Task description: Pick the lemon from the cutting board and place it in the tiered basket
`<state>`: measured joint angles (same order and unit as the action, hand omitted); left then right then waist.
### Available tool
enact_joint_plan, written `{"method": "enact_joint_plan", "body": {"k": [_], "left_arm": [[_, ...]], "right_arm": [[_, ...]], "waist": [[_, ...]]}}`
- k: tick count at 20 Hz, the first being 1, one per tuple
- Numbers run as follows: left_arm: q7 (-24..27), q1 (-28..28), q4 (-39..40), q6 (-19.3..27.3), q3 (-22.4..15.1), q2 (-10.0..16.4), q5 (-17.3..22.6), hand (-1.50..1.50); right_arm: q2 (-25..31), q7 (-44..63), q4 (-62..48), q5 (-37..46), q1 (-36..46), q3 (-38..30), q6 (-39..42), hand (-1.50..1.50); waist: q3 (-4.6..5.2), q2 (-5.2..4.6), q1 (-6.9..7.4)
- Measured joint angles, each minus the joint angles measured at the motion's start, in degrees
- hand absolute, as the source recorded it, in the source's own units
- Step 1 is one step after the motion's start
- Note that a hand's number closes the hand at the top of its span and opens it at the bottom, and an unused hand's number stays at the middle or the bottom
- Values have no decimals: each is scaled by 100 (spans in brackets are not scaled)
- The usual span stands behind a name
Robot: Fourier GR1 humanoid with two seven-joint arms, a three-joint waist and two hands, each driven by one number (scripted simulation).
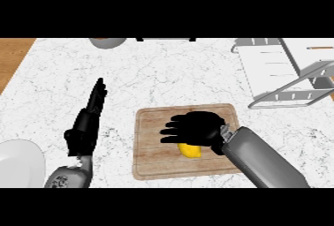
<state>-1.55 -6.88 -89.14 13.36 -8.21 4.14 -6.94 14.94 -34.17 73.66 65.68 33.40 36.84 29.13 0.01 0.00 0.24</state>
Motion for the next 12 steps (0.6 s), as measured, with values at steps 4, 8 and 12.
{"method": "enact_joint_plan", "body": {"k": [4,8,12], "left_arm": [[-159,-132,-26,-89,115,29,14,0],[-74,-86,-22,-91,114,-30,-50,0],[-163,-185,-15,-151,150,-48,-66,0]], "right_arm": [[-151,-53,-187,148,-25,-57,-51,-150],[-215,-144,-284,238,-148,-121,-129,-150],[-428,-218,-558,280,-238,-222,-286,150]], "waist": [[0,-1,1],[0,0,-2],[0,-2,-1]]}}
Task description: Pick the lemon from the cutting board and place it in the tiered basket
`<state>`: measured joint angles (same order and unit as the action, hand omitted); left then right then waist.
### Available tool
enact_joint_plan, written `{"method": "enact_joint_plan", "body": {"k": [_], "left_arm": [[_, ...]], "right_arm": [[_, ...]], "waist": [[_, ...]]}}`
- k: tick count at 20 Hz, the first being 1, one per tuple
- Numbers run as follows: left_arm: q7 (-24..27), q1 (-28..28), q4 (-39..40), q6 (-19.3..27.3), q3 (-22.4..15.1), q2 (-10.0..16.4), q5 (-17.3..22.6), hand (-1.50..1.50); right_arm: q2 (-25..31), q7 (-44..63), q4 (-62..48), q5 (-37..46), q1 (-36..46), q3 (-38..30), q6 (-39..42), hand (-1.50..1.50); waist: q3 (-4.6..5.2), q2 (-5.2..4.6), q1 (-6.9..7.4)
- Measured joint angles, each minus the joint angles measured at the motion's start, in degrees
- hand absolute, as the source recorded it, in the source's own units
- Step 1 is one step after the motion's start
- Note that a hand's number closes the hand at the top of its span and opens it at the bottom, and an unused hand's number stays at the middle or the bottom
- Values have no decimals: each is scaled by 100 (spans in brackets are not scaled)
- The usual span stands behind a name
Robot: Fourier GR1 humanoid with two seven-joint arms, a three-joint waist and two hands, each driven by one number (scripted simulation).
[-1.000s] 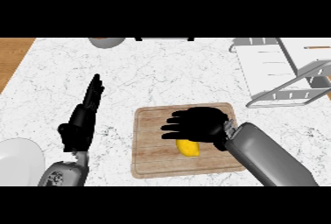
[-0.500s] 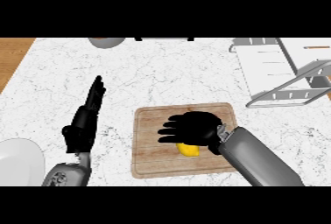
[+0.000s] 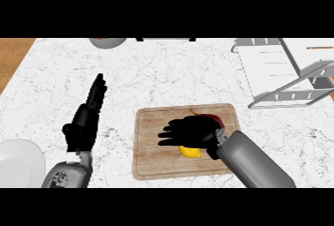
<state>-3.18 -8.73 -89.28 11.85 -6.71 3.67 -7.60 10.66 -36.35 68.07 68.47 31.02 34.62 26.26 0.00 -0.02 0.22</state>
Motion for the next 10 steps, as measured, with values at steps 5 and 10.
{"method": "enact_joint_plan", "body": {"k": [5,10], "left_arm": [[144,47,105,-70,99,-10,30,0],[157,-32,160,-46,139,-37,-19,0]], "right_arm": [[-158,-214,-63,156,-233,-107,-484,150],[-244,-251,-354,346,-173,-399,-1117,150]], "waist": [[-1,4,-3],[-1,-5,4]]}}
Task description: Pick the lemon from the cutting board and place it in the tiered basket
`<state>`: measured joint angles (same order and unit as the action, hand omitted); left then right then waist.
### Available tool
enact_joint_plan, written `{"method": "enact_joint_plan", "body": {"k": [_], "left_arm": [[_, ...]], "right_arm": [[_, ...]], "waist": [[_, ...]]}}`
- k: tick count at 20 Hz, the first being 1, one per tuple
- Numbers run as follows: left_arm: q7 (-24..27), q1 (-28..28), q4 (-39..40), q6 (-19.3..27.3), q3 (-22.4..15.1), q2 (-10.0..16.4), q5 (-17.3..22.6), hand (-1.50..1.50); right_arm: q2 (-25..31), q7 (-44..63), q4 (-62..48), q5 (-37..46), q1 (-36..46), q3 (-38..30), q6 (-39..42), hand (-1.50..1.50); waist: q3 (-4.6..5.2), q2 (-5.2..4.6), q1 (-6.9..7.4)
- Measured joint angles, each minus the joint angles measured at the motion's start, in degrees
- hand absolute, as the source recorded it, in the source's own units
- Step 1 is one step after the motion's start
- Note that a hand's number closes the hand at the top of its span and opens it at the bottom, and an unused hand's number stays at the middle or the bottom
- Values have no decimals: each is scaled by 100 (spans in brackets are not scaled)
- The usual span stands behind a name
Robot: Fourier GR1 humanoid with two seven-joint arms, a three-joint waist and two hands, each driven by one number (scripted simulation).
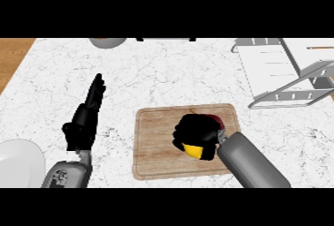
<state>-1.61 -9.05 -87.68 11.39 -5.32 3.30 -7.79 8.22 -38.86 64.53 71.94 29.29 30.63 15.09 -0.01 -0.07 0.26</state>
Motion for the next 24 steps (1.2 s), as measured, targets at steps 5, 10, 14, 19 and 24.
{"method": "enact_joint_plan", "body": {"k": [5,10,14,19,24], "left_arm": [[11,66,-31,77,98,30,0,0],[16,108,-61,147,186,68,-12,0],[16,144,-86,187,251,98,-13,0],[19,157,-119,209,278,119,-22,0],[13,149,-130,150,202,105,-24,0]], "right_arm": [[245,1748,-612,-182,-36,-1406,312,150],[104,3085,-813,-445,-62,-2284,518,150],[74,4336,-917,-480,23,-2937,506,150],[232,6297,-1063,-272,228,-3762,328,150],[432,8383,-1078,132,832,-4397,105,150]], "waist": [[33,-43,-387],[40,-51,-589],[62,-46,-641],[68,-63,-614],[69,-71,-345]]}}
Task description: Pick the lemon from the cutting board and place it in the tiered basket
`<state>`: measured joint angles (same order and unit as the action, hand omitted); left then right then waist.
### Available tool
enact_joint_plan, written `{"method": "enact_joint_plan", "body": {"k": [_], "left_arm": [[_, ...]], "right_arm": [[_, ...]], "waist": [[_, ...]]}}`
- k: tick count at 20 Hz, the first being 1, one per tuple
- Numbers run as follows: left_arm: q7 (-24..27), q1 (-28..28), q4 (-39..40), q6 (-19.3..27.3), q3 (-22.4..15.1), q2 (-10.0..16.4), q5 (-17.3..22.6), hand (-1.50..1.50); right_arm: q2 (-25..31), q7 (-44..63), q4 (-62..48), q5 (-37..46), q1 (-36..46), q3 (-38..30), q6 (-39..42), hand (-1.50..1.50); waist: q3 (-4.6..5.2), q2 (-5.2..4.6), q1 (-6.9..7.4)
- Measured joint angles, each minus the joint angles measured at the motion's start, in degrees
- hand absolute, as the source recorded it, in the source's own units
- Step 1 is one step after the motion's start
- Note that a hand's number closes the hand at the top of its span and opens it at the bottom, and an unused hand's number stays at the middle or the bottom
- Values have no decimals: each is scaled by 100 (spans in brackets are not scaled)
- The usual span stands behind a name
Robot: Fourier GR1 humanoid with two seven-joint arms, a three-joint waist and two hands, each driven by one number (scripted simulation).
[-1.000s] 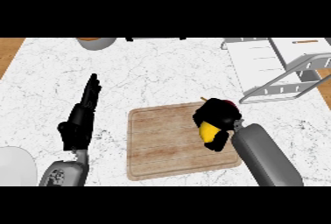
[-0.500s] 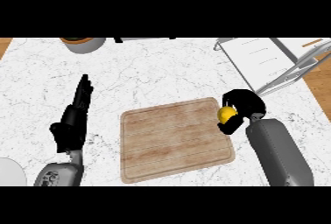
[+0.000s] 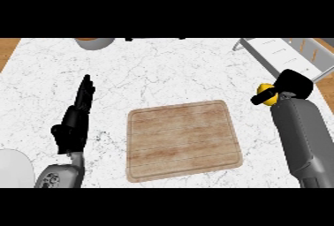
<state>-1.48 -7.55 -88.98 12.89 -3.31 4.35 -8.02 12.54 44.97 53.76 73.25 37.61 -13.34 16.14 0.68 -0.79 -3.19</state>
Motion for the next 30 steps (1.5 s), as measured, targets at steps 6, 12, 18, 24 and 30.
{"method": "enact_joint_plan", "body": {"k": [6,12,18,24,30], "left_arm": [[-14,-121,-11,-152,-193,-40,-3,0],[-22,-230,0,-278,-406,-116,-24,0],[-68,-369,30,-329,-592,-227,-67,0],[-76,-421,48,-311,-658,-292,-103,0],[-111,-462,58,-279,-657,-319,-128,0]], "right_arm": [[377,1835,50,833,1061,-536,-324,150],[668,2457,-163,1776,2053,-1062,-416,150],[833,2608,-274,2656,2890,-1709,-601,150],[897,2642,-522,3525,3316,-2348,-672,150],[911,2647,-718,4306,3494,-2967,-682,150]], "waist": [[23,-7,453],[10,-70,803],[-21,-147,995],[-37,-182,1051],[-48,-185,1030]]}}
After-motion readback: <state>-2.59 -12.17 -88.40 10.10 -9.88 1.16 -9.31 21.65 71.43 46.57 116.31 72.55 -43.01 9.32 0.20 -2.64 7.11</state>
